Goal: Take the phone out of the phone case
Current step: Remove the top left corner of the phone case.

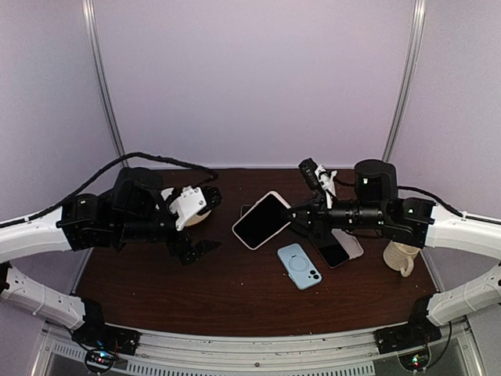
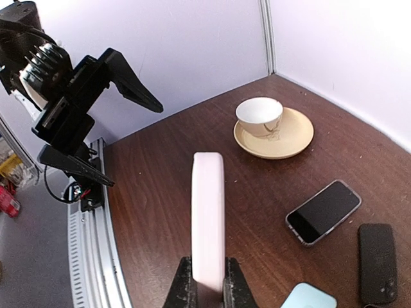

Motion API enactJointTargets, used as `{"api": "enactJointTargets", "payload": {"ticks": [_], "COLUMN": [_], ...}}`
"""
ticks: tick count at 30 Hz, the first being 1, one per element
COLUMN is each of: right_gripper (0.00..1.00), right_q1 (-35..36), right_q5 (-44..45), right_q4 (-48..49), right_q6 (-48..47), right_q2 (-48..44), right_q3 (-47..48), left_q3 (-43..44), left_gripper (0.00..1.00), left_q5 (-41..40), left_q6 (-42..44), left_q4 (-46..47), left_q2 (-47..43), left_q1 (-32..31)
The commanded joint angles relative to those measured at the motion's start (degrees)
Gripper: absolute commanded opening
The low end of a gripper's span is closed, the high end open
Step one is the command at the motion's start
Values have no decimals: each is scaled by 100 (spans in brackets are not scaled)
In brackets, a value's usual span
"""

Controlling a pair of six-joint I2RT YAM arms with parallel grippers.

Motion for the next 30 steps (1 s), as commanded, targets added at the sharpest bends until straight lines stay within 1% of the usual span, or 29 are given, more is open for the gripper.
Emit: {"api": "enactJointTargets", "payload": {"ticks": [1, 4, 7, 10, 12, 13, 16, 19, 22, 24, 28, 30], "right_gripper": [0, 0, 0, 0, 0, 0, 0, 0, 0, 0, 0, 0], "right_q1": [88, 106, 106, 106, 113, 115, 116, 124, 145, 168, 189, 221], "right_q5": [707, 727, 406, -50, -504, -608, -866, -1449, -2266, -2529, -2684, -2713], "right_q4": [356, 162, 58, -147, -449, -504, -728, -1285, -1831, -1789, -1585, -1574], "right_q6": [-1277, -1558, -1944, -2392, -2858, -2940, -3216, -3902, -4902, -5149, -5289, -5388], "right_q2": [-184, -207, -307, -337, -327, -326, -335, -318, -381, -464, -457, -399], "right_q3": [217, 276, 233, 266, 329, 333, 389, 566, 654, 593, 568, 603], "left_q3": [-785, -1012, -1053, -1162, -1389, -1537, -1757, -1884, -2038, -2107, -2114, -2098], "left_gripper": [97, 97, 97, 98, 97, 97, 97, 95, 91, 88, 83, 78], "left_q5": [223, 678, 1164, 2090, 2677, 2863, 3204, 3457, 3729, 3939, 4309, 4473], "left_q6": [1468, 2187, 2781, 3286, 3613, 3714, 3724, 3691, 3655, 3662, 3631, 3597], "left_q4": [1111, 1346, 1324, 1308, 1480, 1616, 1790, 1869, 2070, 2079, 1971, 1968], "left_q2": [-371, -457, -399, -444, -579, -648, -726, -714, -684, -659, -629, -572], "left_q1": [89, 147, 259, 501, 650, 698, 858, 926, 960, 963, 961, 967]}}
